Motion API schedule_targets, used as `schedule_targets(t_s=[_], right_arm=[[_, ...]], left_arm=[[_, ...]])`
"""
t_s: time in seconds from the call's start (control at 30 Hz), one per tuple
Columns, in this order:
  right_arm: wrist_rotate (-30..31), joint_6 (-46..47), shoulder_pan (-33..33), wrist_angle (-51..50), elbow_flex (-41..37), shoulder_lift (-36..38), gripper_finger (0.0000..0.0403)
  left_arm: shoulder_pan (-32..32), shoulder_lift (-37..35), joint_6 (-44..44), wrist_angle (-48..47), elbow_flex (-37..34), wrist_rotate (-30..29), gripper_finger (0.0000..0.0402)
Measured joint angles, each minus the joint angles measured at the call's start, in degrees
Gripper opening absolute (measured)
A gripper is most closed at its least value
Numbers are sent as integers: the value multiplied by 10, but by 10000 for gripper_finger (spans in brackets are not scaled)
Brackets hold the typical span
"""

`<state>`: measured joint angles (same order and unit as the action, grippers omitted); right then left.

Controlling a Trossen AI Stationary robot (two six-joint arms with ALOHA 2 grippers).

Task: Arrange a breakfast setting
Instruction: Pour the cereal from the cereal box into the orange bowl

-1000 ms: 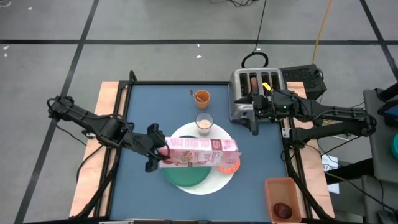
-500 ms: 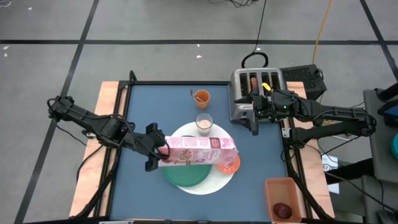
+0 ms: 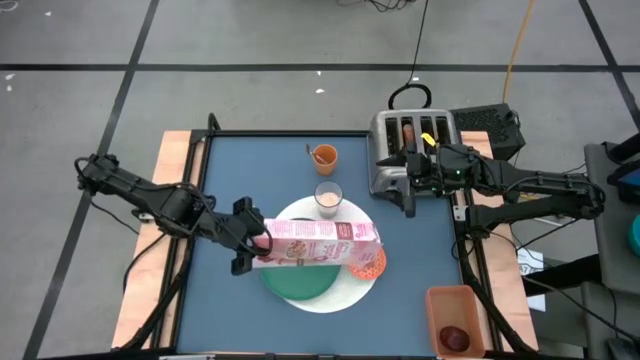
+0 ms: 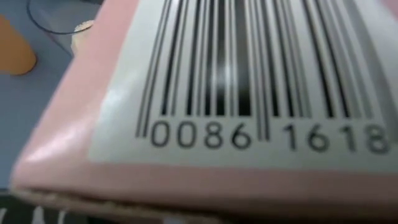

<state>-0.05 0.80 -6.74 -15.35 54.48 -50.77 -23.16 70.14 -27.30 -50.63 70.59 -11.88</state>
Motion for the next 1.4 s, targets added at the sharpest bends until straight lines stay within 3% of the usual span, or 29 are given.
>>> schedule_targets(t_s=[1.4], right_arm=[[0, 0, 0, -4, 0, 0, 389]], left_arm=[[4, 14, 28, -2, 9, 1, 229]])
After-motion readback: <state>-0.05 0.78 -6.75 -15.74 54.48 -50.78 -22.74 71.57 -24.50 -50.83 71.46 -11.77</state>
